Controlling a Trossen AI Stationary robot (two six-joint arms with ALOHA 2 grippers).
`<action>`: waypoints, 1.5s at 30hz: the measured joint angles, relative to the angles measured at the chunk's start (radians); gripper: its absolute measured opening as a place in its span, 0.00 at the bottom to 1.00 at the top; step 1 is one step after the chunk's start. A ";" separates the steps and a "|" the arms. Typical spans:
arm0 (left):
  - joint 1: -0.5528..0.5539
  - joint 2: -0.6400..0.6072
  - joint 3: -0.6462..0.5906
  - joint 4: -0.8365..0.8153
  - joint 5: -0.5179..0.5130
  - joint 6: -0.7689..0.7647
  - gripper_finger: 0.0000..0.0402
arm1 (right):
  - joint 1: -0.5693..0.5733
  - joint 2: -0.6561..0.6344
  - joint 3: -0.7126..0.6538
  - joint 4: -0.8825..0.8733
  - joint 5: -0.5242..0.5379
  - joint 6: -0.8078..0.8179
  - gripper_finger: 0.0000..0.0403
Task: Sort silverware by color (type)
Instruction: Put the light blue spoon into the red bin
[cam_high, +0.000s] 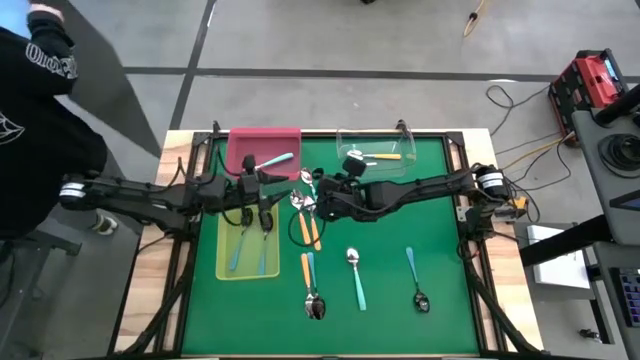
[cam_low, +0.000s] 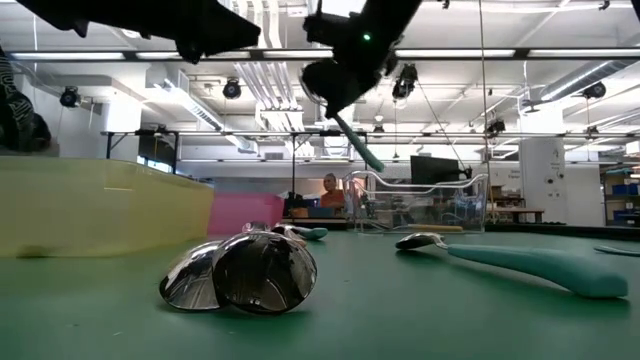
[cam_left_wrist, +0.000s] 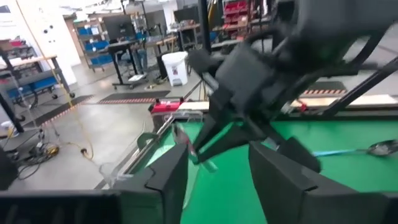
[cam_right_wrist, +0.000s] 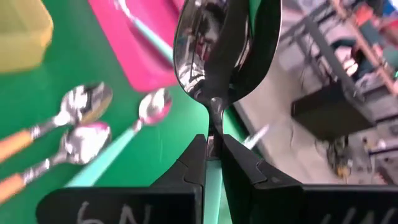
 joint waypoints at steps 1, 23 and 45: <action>0.007 0.010 0.000 0.000 0.000 -0.002 0.40 | 0.000 0.000 0.000 0.034 0.003 -0.031 0.05; 0.058 0.253 0.000 0.388 -0.037 -0.036 0.56 | 0.000 0.000 0.000 0.263 0.017 -0.256 0.05; 0.066 0.403 0.087 0.437 -0.219 -0.062 0.05 | 0.000 0.000 0.000 0.254 0.095 -0.234 0.04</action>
